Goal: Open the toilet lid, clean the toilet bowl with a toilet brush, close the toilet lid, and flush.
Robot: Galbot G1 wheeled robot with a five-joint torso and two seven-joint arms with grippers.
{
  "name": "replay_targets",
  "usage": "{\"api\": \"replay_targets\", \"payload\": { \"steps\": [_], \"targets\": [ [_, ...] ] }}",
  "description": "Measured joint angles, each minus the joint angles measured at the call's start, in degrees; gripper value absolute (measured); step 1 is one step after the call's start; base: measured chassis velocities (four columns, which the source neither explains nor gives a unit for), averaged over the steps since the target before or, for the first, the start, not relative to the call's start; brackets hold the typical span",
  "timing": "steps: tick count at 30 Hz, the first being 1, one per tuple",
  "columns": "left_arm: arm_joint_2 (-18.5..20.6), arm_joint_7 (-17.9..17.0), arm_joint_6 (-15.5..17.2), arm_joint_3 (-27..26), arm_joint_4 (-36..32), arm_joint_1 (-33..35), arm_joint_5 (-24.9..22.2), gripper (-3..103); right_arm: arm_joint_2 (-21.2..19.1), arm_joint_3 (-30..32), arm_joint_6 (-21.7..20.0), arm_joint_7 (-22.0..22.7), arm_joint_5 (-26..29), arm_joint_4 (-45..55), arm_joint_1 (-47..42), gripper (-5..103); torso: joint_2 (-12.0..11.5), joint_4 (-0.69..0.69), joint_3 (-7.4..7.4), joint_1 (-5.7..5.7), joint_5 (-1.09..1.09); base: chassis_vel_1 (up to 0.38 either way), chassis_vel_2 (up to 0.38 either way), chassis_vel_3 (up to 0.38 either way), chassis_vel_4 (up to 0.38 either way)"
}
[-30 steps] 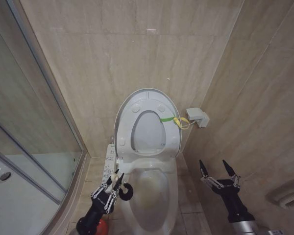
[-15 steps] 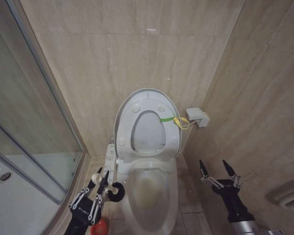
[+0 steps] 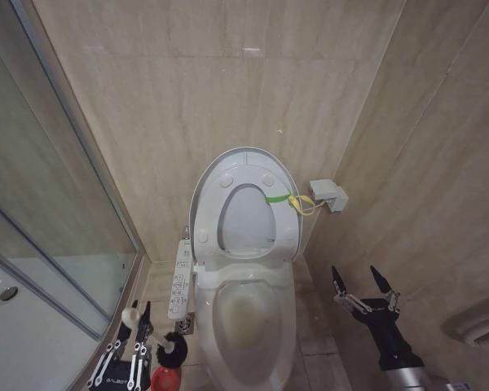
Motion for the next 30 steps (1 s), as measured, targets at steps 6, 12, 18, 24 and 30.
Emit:
{"api": "replay_targets", "payload": {
  "steps": [6,12,18,24,30],
  "targets": [
    [-0.20,-2.17,-0.34,-0.14,5.77,0.06,-0.04,21,0.00,0.00,0.00,0.00,0.00,0.00,0.00,100,-0.01,0.00,0.00,0.00,-0.01,0.000,0.000,0.000,0.000],
    [0.36,-3.09,-0.77,-1.30,14.45,-1.87,-0.38,21,0.00,0.00,0.00,0.00,0.00,0.00,0.00,100,-0.01,0.00,0.00,0.00,-0.02,0.000,0.000,0.000,0.000],
    [1.88,-1.40,-0.89,-5.27,21.48,-6.29,-2.11,21,0.00,0.00,0.00,0.00,0.00,0.00,0.00,100,-0.01,0.00,0.00,0.00,-0.02,0.000,0.000,0.000,0.000],
    [4.19,2.62,-0.97,-7.38,31.42,-14.45,-6.41,21,0.00,0.00,0.00,0.01,0.00,0.00,0.00,100,-0.01,0.00,0.00,0.00,-0.03,0.000,0.000,0.000,0.000],
    [5.67,5.32,-0.98,-7.39,38.92,-19.95,-9.42,21,0.00,0.00,0.00,-0.02,0.00,0.00,0.00,100,-0.01,0.00,0.00,0.01,-0.03,0.000,0.000,0.000,0.000]
  ]
}}
